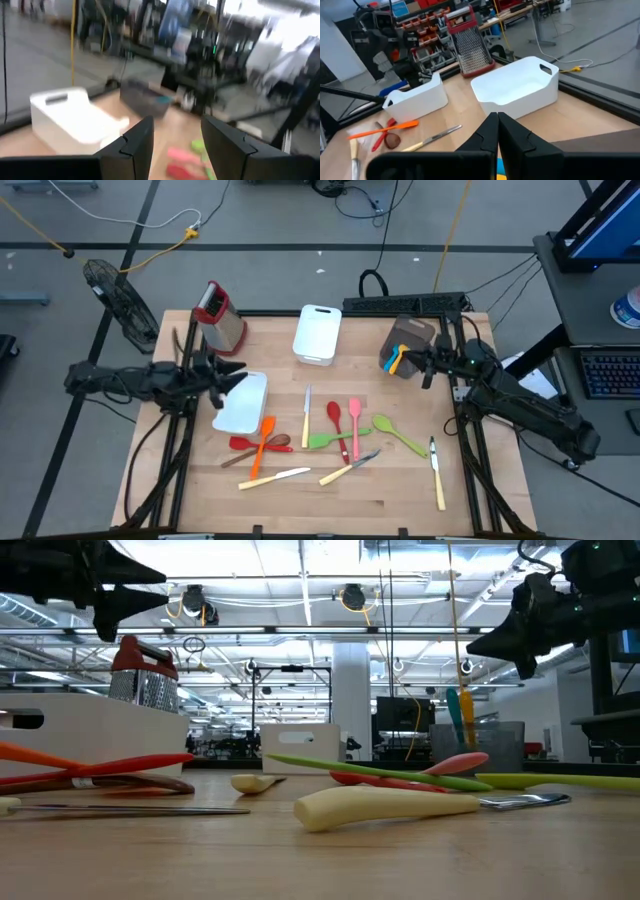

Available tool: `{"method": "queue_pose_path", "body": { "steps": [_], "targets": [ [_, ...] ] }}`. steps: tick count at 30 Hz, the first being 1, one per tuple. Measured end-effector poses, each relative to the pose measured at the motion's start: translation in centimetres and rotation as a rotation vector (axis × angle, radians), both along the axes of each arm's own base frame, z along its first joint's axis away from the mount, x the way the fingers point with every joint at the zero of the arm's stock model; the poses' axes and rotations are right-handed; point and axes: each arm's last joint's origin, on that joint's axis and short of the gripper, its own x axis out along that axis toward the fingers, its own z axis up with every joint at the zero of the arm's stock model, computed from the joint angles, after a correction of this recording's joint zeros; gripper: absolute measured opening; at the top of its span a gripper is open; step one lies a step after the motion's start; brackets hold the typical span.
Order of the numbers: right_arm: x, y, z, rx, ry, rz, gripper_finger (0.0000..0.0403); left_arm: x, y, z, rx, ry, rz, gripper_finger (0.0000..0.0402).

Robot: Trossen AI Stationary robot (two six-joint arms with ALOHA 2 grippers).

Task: Pick & Place Kitchen Items
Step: Put the orange spatula into the black bin

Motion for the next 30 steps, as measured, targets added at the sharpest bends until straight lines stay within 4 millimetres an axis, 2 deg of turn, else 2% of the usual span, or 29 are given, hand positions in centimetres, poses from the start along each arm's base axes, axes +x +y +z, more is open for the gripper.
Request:
{"method": "queue_pose_path", "body": {
  "steps": [11, 15, 18, 23, 30],
  "targets": [
    [-0.6, 0.4, 0.6, -0.03, -0.057, -0.006, 0.0004, 2.8, -0.7, 5.3, -0.095, 0.489, -0.081, 0.017],
    [-0.7, 0.5, 0.7, -0.038, -0.063, -0.006, 0.0004, 3.8, -1.0, 7.3, -0.16, 0.566, -0.122, 0.017],
    [-0.7, 0.5, 0.7, -0.042, -0.059, -0.005, 0.0004, 4.5, -1.5, 8.4, -0.217, 0.581, -0.241, 0.017],
    [-0.8, 0.6, 0.6, -0.04, -0.056, 0.008, 0.0004, 5.1, -2.0, 9.1, -0.218, 0.527, -0.389, 0.017],
    [-0.7, 0.7, 0.6, -0.011, -0.066, 0.045, 0.0004, 5.1, -2.2, 8.4, -0.414, 0.582, -0.35, 0.017]
  ]
}}
